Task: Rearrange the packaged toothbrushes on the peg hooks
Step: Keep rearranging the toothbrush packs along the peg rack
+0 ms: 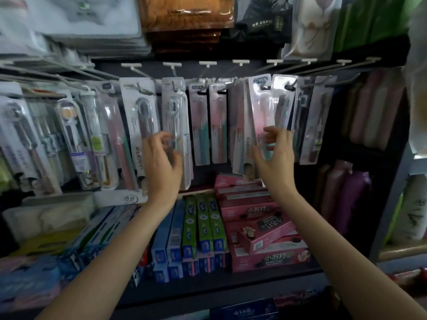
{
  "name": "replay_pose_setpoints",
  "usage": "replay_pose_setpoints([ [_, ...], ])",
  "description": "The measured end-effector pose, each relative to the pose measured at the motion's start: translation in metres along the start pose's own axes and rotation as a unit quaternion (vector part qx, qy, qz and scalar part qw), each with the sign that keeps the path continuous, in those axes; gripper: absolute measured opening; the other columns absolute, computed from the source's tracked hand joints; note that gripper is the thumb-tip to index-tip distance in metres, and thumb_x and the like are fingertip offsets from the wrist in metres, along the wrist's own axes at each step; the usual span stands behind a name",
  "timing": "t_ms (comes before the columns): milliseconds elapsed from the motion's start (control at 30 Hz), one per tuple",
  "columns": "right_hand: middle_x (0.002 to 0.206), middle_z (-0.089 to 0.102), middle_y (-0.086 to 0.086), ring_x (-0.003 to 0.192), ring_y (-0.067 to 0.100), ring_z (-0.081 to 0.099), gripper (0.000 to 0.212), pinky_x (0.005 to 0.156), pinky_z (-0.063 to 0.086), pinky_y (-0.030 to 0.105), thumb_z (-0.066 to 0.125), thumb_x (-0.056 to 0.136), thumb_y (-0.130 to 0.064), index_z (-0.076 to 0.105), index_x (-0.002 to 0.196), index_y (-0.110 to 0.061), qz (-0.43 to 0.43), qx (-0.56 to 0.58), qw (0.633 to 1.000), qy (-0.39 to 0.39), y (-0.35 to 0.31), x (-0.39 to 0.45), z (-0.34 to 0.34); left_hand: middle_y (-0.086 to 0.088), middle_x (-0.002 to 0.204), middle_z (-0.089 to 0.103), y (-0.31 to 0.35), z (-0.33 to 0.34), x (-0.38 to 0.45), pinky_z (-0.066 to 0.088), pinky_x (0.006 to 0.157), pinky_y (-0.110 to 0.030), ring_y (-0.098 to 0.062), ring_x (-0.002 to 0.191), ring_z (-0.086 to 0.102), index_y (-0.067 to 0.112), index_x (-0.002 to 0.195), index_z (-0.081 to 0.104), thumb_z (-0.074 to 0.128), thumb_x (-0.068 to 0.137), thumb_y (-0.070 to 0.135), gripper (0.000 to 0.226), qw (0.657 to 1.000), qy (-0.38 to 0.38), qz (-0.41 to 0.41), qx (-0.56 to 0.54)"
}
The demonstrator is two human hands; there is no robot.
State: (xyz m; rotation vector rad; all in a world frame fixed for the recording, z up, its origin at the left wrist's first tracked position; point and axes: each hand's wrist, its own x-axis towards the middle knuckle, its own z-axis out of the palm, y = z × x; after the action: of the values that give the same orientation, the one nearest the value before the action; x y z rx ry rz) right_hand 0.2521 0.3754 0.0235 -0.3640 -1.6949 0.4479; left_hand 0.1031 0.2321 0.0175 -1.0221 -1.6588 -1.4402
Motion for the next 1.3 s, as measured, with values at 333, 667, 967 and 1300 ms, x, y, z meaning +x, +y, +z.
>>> replay_pose_setpoints([
  [333, 0.109, 0.054, 0.001, 0.097, 0.011, 0.054, 0.051, 0.081, 0.047, 0.016, 0.068, 0.081, -0.025, 0.044, 0.123, -0.009, 0.111, 0.126, 0.972, -0.163, -0.032, -0.02, 0.072, -0.016, 0.123, 0.039, -0.05, -0.046, 0.026, 0.038, 0.097, -0.04, -0.028, 0.116, 0.04, 0.008, 0.125, 0.041, 0.066, 0.082, 0.021, 0.052, 0.998, -0.01, -0.049, 0.031],
  [667, 0.097, 0.055, 0.0, 0.091, 0.016, 0.056, 0.039, 0.076, 0.049, 0.024, 0.06, 0.088, -0.016, 0.045, 0.123, -0.01, 0.165, 0.106, 0.961, -0.196, -0.04, -0.03, 0.108, 0.01, 0.1, 0.049, -0.061, -0.054, 0.029, 0.035, 0.069, 0.002, 0.0, 0.082, 0.049, 0.009, 0.129, 0.035, 0.065, 0.084, 0.021, 0.056, 0.988, -0.097, -0.078, -0.085],
  [967, 0.08, 0.054, -0.013, 0.074, 0.004, 0.053, 0.024, 0.065, 0.042, 0.014, 0.056, 0.09, -0.01, 0.05, 0.113, -0.008, 0.13, 0.054, 0.975, -0.17, -0.028, -0.024, 0.09, -0.007, 0.085, 0.064, -0.068, -0.048, -0.002, 0.053, 0.063, -0.025, -0.018, 0.075, 0.064, 0.013, 0.121, 0.045, 0.059, 0.088, 0.014, 0.035, 0.983, -0.135, -0.082, -0.094],
  [1300, 0.08, 0.055, 0.002, 0.073, 0.017, 0.052, 0.007, 0.067, 0.043, 0.027, 0.05, 0.093, -0.011, 0.048, 0.1, -0.008, 0.112, 0.067, 0.962, -0.241, -0.035, -0.029, 0.115, -0.002, 0.083, 0.063, -0.09, -0.086, 0.022, 0.052, 0.065, -0.031, -0.016, 0.071, 0.06, 0.011, 0.117, 0.052, 0.054, 0.09, 0.015, 0.027, 0.99, -0.132, -0.049, 0.033],
])
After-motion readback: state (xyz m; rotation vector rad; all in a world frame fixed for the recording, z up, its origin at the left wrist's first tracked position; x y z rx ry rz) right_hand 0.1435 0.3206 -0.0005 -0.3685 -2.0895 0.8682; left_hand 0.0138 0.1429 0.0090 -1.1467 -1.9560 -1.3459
